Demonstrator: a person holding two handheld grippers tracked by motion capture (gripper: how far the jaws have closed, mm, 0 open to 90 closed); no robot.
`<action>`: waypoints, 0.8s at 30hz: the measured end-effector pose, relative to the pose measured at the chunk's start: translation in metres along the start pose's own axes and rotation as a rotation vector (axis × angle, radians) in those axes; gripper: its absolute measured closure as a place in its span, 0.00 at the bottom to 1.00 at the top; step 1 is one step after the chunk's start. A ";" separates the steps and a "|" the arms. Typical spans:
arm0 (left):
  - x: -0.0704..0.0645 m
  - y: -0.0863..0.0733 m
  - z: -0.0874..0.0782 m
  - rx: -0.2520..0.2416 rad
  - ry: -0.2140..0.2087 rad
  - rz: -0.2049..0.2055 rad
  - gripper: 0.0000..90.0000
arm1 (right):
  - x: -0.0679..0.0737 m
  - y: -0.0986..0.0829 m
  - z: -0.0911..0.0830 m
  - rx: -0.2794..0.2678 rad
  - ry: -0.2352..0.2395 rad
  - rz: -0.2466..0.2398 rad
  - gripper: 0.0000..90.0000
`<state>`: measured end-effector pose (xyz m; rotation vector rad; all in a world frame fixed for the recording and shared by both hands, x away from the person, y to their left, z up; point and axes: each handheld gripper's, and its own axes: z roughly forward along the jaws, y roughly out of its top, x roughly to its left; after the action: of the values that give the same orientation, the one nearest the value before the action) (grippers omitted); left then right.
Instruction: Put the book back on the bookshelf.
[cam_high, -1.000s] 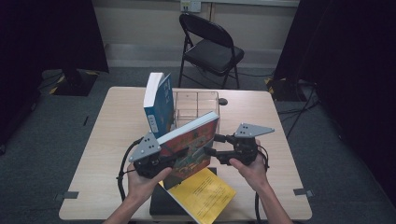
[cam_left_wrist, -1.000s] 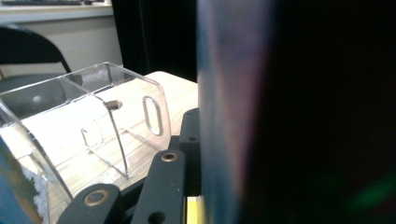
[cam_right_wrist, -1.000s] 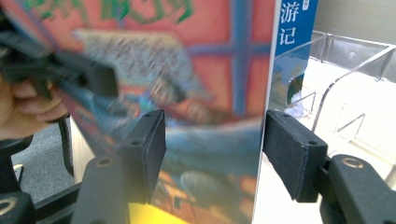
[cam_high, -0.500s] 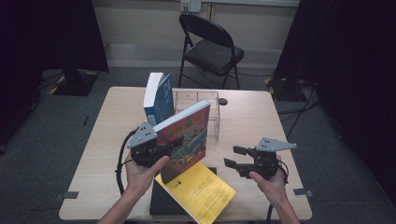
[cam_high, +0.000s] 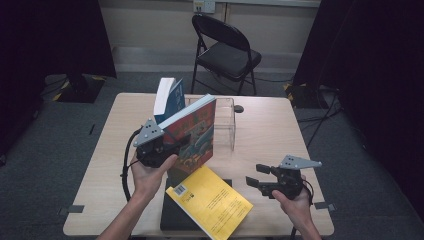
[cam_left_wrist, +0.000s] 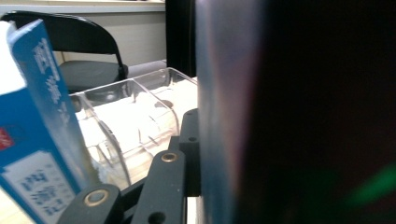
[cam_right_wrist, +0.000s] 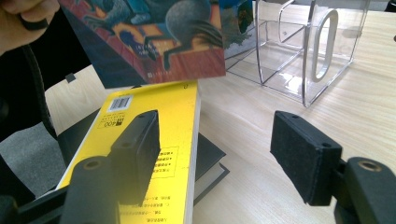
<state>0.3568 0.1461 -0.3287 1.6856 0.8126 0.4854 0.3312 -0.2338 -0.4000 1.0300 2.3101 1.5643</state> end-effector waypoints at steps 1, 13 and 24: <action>0.001 0.001 0.000 -0.001 0.007 -0.008 0.83 | 0.000 0.000 0.001 0.001 0.001 -0.001 0.36; 0.010 0.002 0.013 0.012 0.104 -0.028 0.83 | -0.003 -0.003 0.005 0.028 -0.009 0.005 0.36; 0.012 0.002 0.036 0.022 0.144 -0.051 0.83 | -0.006 -0.004 0.002 0.026 0.006 0.015 0.36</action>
<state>0.3902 0.1307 -0.3377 1.6596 0.9658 0.5692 0.3345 -0.2369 -0.4058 1.0525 2.3376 1.5489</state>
